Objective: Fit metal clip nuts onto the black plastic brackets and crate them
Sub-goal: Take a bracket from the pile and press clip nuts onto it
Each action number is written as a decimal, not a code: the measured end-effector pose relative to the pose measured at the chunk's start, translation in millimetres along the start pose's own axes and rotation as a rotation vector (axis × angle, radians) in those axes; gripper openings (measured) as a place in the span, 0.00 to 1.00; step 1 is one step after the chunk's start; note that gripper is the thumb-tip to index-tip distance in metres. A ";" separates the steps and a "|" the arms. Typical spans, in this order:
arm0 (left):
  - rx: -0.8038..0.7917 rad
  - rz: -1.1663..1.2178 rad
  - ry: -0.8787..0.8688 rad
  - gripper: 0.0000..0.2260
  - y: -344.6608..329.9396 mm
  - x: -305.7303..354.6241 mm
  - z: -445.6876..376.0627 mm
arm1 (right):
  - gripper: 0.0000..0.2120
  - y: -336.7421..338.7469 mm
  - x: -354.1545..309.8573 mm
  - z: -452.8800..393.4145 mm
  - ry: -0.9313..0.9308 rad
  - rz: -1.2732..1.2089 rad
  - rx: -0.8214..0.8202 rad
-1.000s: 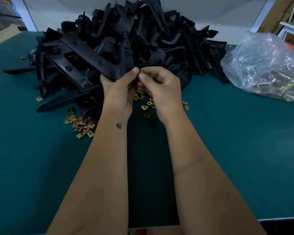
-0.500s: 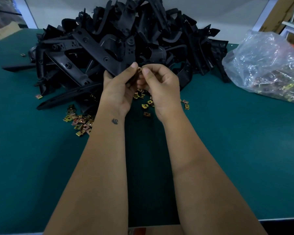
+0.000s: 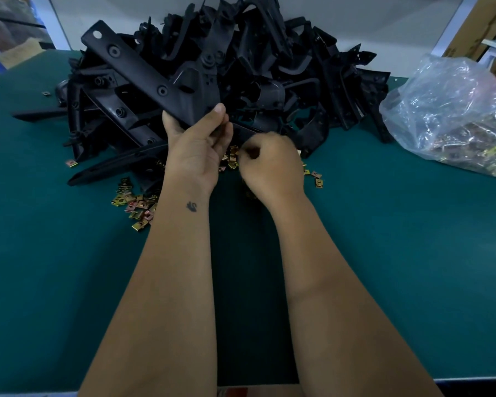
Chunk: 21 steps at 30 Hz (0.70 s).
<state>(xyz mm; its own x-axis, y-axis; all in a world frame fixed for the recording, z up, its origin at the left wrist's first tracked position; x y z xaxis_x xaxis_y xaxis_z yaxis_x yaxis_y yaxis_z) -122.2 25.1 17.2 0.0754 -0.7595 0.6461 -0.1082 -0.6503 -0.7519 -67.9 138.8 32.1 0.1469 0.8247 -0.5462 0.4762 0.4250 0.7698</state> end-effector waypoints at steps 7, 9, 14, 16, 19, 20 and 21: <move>-0.010 -0.028 0.041 0.15 -1.2 -5.7 1.7 | 0.12 -15.4 -6.0 1.9 0.109 0.244 -0.084; -0.020 -0.031 0.046 0.15 -3.5 -7.5 2.9 | 0.12 -15.6 -7.7 2.4 0.137 0.248 -0.082; -0.029 -0.024 0.060 0.15 -4.9 -10.7 3.1 | 0.11 -11.9 -2.6 0.0 0.087 0.068 -0.041; -0.009 -0.006 0.078 0.14 -4.0 -12.0 2.8 | 0.10 -5.8 3.7 -1.6 -0.034 -0.213 0.009; 0.041 0.053 0.107 0.13 -3.2 -14.8 1.9 | 0.08 2.0 17.7 -3.1 -0.268 -0.735 0.071; 0.050 0.070 0.117 0.12 -3.5 -16.1 1.7 | 0.08 1.4 21.1 -3.7 -0.336 -0.897 0.056; 0.055 0.077 0.126 0.12 -3.9 -17.3 1.7 | 0.08 0.7 22.7 -4.2 -0.381 -1.029 0.033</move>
<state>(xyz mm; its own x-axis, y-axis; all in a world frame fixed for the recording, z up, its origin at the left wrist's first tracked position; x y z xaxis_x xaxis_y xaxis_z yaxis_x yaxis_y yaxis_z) -121.4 40.7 8.8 -0.0562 -0.8019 0.5948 -0.0546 -0.5924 -0.8038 -67.9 159.4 21.7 -0.0787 -0.0910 -0.9927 0.5465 0.8289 -0.1193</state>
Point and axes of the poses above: each hand's wrist, its own z-axis away from the middle knuckle, its own y-axis out of the back of the hand, x = y × z, the point moved 6 cm from there along -z, towards the middle knuckle, and after that the axes turned 6 degrees about -y, right-handed, at the moved point
